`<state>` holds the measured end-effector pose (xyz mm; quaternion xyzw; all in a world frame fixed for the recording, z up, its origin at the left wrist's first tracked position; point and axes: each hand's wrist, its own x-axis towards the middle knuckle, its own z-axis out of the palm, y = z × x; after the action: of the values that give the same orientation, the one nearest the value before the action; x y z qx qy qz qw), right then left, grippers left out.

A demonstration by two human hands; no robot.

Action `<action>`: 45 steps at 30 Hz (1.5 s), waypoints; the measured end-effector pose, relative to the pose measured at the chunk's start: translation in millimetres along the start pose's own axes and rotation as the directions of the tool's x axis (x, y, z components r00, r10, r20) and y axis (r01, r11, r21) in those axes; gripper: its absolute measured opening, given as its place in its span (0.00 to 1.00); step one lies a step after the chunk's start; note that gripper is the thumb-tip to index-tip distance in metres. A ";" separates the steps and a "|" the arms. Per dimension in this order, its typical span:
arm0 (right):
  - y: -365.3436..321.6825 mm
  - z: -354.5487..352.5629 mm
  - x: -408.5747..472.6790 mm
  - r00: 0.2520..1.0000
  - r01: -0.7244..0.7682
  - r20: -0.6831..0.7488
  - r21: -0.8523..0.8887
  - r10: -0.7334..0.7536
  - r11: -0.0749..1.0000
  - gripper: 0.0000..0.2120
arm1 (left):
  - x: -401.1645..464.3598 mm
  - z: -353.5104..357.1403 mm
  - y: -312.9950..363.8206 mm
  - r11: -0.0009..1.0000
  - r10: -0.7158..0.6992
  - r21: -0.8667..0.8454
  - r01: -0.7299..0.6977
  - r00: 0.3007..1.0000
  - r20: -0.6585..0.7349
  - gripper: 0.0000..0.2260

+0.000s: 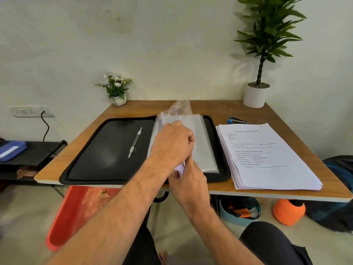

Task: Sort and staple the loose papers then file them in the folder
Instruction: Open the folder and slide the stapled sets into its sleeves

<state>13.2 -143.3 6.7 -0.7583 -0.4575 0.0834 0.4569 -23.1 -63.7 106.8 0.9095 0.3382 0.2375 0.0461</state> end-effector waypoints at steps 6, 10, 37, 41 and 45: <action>4.6 6.7 7.6 1.000 0.025 0.009 -0.130 -0.024 0.991 0.30 | -1.2 3.0 9.6 0.998 0.022 0.053 -0.023 1.000 0.020 0.09; 8.9 10.7 29.7 0.996 0.086 0.031 -0.313 -0.081 0.946 0.27 | 0.2 4.0 12.6 0.993 0.110 0.034 -0.109 0.994 -0.002 0.10; 5.2 -12.0 14.5 0.971 -0.224 -0.009 0.296 0.237 0.928 0.22 | -2.3 20.4 13.2 0.960 -0.047 -0.279 0.033 0.998 -0.045 0.05; 9.3 -16.0 -7.5 0.959 -0.256 -0.036 0.300 0.280 0.919 0.25 | -12.7 25.1 3.0 0.938 -0.007 -0.347 0.021 0.999 0.043 0.05; 10.7 -13.2 -0.5 0.965 -0.257 0.014 0.266 0.263 0.929 0.23 | -12.0 28.2 5.2 0.970 0.057 -0.240 -0.050 0.998 0.022 0.05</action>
<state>26.7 -153.6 5.9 -0.7451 -0.3327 0.1954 0.5441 -14.9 -73.1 78.4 0.9093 0.2819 0.2647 0.1538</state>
